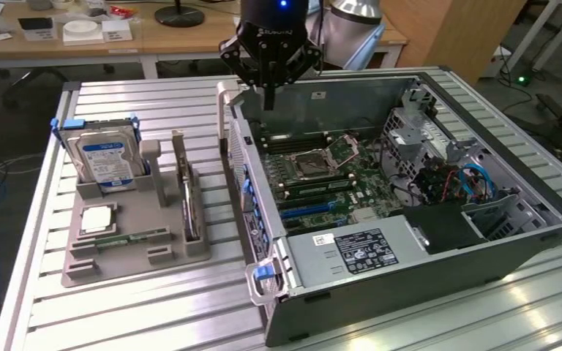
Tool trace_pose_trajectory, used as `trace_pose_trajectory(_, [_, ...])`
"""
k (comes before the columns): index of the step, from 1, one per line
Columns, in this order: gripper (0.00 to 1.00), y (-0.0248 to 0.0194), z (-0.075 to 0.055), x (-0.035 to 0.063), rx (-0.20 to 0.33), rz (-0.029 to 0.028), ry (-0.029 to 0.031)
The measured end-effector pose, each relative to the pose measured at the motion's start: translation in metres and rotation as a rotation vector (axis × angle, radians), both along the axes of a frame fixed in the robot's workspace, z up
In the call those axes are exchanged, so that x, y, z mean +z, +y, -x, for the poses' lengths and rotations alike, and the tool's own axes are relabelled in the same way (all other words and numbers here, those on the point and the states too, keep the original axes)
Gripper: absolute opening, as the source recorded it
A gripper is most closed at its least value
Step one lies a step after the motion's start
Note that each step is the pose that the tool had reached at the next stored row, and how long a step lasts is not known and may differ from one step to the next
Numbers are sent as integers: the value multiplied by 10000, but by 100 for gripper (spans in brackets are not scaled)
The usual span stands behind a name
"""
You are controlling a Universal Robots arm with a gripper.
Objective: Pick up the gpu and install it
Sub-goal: 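Reach for the gpu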
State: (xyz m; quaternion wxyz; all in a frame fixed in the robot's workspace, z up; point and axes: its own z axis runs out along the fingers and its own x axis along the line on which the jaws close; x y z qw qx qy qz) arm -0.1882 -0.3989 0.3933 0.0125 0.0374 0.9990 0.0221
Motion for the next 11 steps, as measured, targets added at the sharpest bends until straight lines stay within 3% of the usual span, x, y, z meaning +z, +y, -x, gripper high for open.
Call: trace_pose_trajectory(11, [11,0,210,0,0,0,0])
